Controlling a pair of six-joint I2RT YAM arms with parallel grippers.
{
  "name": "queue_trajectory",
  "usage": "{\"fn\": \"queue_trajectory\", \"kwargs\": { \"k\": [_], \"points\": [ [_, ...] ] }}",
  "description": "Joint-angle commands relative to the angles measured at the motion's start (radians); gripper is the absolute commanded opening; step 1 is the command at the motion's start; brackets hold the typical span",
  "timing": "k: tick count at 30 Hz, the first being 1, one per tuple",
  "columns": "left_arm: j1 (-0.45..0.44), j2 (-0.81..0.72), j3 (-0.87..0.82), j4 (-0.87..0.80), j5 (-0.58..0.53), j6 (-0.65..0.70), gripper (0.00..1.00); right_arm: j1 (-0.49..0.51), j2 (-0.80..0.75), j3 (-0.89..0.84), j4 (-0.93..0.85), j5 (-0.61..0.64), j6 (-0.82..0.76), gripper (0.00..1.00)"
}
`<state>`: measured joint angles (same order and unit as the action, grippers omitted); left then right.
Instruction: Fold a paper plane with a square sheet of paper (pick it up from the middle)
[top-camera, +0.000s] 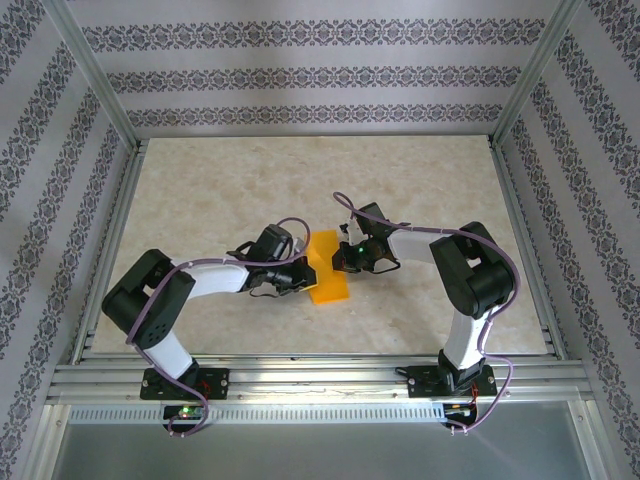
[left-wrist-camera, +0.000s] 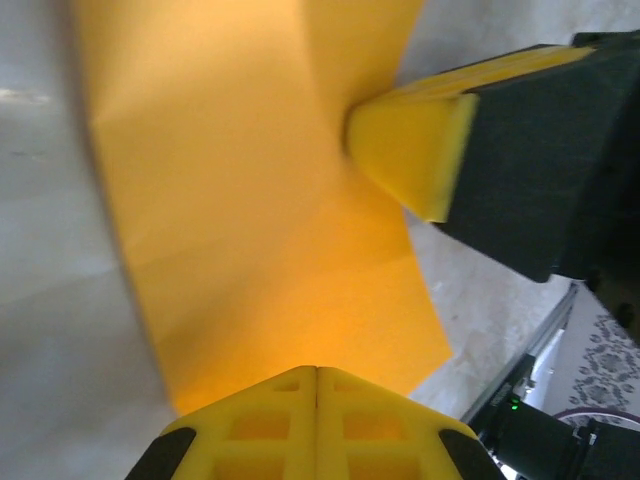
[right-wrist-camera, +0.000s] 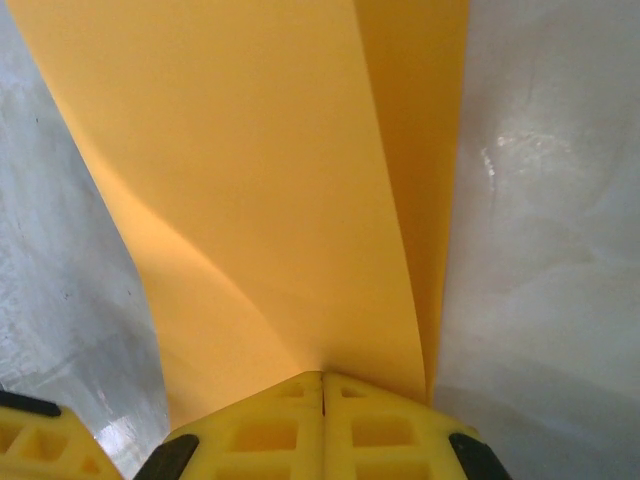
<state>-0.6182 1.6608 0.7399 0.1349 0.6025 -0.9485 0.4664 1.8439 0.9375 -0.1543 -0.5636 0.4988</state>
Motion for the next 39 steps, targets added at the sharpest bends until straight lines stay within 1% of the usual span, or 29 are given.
{"fn": "queue_trajectory", "kwargs": {
  "k": [1,6,10,13,16,18,22,25,28,30,34,39],
  "points": [
    [-0.029,0.042,0.007,0.104,0.030,-0.060,0.00,-0.011,0.053,-0.059,-0.148,0.146,0.007,0.00],
    [-0.037,0.073,-0.041,0.121,0.011,-0.071,0.00,-0.011,0.051,-0.067,-0.149,0.148,0.004,0.00],
    [-0.038,0.075,-0.082,0.084,0.000,-0.044,0.00,-0.011,0.052,-0.068,-0.147,0.150,0.001,0.00],
    [-0.047,0.050,-0.124,0.037,-0.013,-0.030,0.00,-0.011,0.047,-0.070,-0.147,0.154,0.003,0.00],
    [-0.058,0.004,-0.185,0.036,-0.024,-0.035,0.00,-0.012,0.043,-0.067,-0.146,0.154,0.006,0.00],
    [-0.060,-0.013,-0.197,0.018,-0.025,-0.027,0.00,-0.012,0.039,-0.066,-0.146,0.158,0.007,0.00],
    [-0.075,-0.059,-0.169,-0.012,-0.031,-0.019,0.00,-0.012,0.038,-0.064,-0.154,0.154,-0.001,0.00],
    [-0.082,-0.100,-0.138,-0.007,-0.046,-0.041,0.00,-0.012,0.040,-0.067,-0.154,0.153,-0.002,0.00],
    [-0.086,-0.129,-0.134,0.077,-0.036,-0.099,0.00,-0.012,0.035,-0.066,-0.153,0.151,-0.001,0.00],
    [-0.086,-0.137,-0.124,0.092,-0.042,-0.111,0.00,-0.012,0.035,-0.065,-0.156,0.152,-0.002,0.00],
    [-0.085,-0.090,-0.063,0.030,-0.074,-0.057,0.00,-0.012,0.037,-0.063,-0.156,0.149,0.000,0.00],
    [-0.085,0.015,-0.033,0.042,-0.066,-0.031,0.00,-0.011,0.036,-0.063,-0.154,0.148,0.001,0.00]
  ]
}}
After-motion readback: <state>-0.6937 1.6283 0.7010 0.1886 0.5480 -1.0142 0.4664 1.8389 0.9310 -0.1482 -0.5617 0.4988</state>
